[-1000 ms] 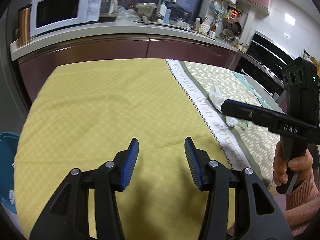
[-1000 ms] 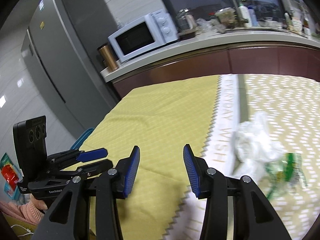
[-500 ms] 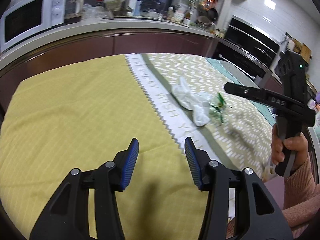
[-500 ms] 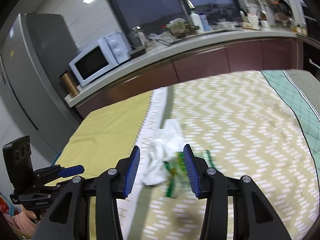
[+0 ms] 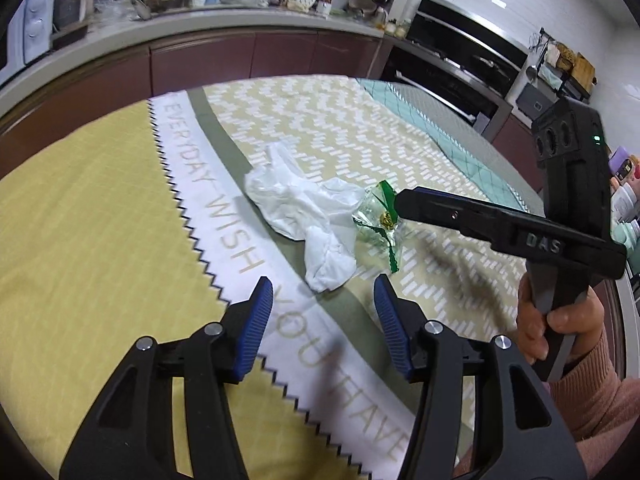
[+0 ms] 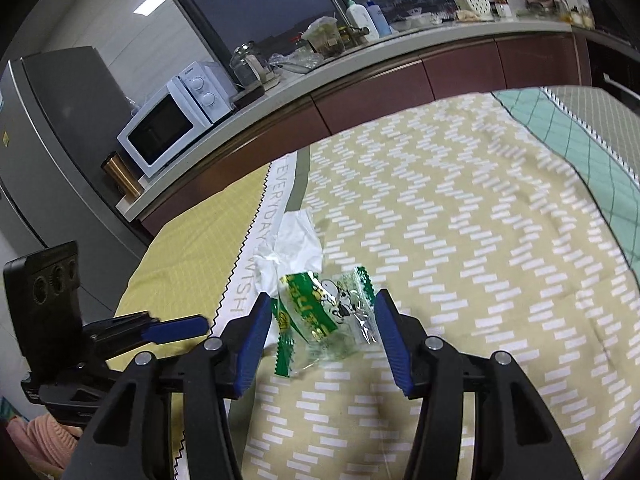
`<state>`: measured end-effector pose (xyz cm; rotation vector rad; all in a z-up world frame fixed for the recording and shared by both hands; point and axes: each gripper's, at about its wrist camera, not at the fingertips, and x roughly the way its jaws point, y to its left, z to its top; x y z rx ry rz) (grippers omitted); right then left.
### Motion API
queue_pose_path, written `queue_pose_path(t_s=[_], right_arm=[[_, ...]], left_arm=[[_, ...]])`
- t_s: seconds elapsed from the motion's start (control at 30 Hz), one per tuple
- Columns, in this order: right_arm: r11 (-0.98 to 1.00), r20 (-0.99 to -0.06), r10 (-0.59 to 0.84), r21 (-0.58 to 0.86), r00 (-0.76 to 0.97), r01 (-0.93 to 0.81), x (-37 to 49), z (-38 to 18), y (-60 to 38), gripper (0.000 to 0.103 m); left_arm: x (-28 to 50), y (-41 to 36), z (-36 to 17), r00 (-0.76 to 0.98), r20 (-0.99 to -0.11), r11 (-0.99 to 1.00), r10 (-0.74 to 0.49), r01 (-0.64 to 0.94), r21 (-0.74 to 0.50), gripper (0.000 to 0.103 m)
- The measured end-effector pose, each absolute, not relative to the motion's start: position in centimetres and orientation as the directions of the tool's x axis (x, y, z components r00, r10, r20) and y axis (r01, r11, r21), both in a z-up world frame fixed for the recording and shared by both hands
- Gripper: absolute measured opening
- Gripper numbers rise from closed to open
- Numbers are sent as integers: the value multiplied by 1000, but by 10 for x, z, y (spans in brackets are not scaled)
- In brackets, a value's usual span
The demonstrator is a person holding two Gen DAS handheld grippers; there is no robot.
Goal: Collect trash
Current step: 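Grasp a green wrapper with the right tool while the left tool grasps a white tissue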
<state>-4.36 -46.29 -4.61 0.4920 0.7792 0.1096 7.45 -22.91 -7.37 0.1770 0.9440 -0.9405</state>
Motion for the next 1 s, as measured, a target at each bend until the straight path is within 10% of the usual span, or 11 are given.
queue_pose_path(t_s=[0.27, 0.5, 0.77, 1.0], right_arm=[[872, -646, 284, 481, 708, 89, -44, -53, -463, 51], [875, -648, 287, 477, 705, 82, -42, -53, -458, 47], [872, -632, 322, 488, 705, 39, -41, -48, -447, 4], [875, -614, 343, 484, 711, -5, -37, -39, -434, 2]], left_arm=[[90, -255, -89, 213, -786, 617, -580, 745, -253, 43], [102, -257, -97, 191, -784, 627, -590, 720, -297, 7], [96, -226, -87, 253, -756, 648, -603, 708, -280, 5], [97, -170, -71, 324, -732, 694, -600, 666, -274, 5]])
